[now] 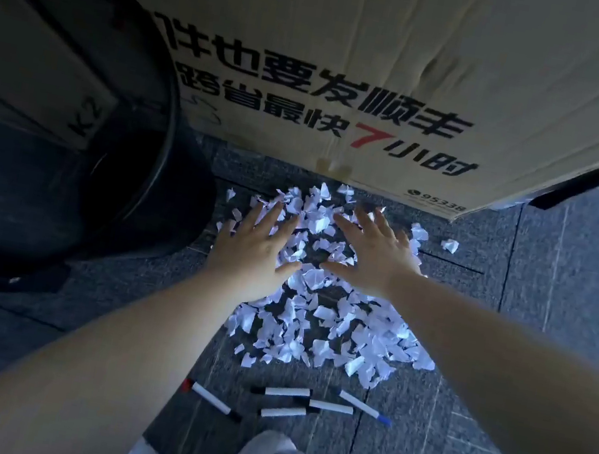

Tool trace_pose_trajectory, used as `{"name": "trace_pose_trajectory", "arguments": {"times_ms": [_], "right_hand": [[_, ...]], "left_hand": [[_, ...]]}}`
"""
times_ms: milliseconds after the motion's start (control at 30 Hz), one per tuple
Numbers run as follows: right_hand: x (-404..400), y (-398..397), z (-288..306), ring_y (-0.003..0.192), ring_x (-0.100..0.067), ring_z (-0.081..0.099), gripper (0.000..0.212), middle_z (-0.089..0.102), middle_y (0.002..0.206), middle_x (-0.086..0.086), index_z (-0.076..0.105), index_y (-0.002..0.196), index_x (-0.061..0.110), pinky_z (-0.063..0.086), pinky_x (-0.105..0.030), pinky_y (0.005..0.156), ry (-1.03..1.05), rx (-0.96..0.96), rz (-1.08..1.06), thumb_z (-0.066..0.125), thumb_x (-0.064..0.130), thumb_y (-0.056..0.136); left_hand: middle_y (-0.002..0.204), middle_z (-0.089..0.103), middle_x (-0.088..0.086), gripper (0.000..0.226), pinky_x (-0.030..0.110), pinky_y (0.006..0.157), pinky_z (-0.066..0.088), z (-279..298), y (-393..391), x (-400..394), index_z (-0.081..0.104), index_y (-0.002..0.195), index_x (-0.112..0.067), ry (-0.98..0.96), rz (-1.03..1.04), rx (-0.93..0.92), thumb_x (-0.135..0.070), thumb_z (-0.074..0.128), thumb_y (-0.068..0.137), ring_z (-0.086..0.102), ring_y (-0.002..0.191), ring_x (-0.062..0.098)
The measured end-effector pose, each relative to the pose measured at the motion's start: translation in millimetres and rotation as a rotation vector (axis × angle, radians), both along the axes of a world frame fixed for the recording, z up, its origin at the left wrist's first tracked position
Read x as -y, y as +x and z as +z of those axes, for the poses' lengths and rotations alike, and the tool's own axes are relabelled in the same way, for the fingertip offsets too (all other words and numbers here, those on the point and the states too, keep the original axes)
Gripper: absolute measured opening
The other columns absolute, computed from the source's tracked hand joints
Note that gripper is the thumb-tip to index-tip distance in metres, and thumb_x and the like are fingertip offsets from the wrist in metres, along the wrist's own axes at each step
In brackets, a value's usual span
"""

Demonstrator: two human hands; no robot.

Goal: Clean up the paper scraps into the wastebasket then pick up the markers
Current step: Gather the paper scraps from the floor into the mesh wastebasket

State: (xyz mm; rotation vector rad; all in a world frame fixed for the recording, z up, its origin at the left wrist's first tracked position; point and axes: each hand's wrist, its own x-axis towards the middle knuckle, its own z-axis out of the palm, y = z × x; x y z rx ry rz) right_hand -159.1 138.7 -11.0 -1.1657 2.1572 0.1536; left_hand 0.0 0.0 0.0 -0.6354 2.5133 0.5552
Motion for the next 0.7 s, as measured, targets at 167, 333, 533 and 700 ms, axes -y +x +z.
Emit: {"name": "trace_pose_trajectory", "arguments": {"times_ms": [167,333,533,700], "right_hand": [[-5,-4,-27,0.144,-0.025,-0.013,0.093,-0.014,0.157,0.003,-0.008,0.145,0.041,0.002,-0.058,0.114,0.078,-0.066,0.160,0.034,0.082,0.074],[-23,14,-49,0.143,-0.024,-0.018,0.095,-0.016,0.157,0.000,-0.007,0.145,0.042,-0.005,-0.056,0.113,0.057,-0.040,0.139,0.033,0.085,0.070],[-47,40,-52,0.145,-0.026,-0.009,0.092,-0.007,0.158,-0.003,0.000,0.146,0.039,-0.008,-0.054,0.110,0.012,-0.083,0.213,0.031,0.084,0.071],[-50,51,-52,0.144,-0.030,0.007,0.090,0.004,0.158,-0.008,0.001,0.147,0.036,0.005,-0.059,0.111,-0.002,-0.113,0.258,0.026,0.083,0.074]], "left_hand": [[0.155,-0.024,-0.008,0.091,0.061,0.111,0.010,-29,7,7,-0.013,0.145,-0.038,0.025,0.029,0.098,-0.074,0.037,0.079,-0.015,0.144,0.028],[0.154,-0.026,-0.003,0.100,0.059,0.114,0.010,-57,17,-1,-0.013,0.146,-0.035,0.027,-0.009,0.110,-0.082,0.034,0.070,-0.015,0.143,0.030],[0.153,-0.027,0.003,0.100,0.055,0.114,0.005,-67,37,-22,-0.014,0.145,-0.032,-0.056,-0.090,0.065,-0.079,0.037,0.073,-0.014,0.143,0.031],[0.158,-0.005,0.004,0.088,0.050,0.111,0.023,-66,44,-24,0.003,0.148,-0.028,-0.165,-0.128,0.010,-0.072,0.038,0.080,0.008,0.143,0.031]]}}
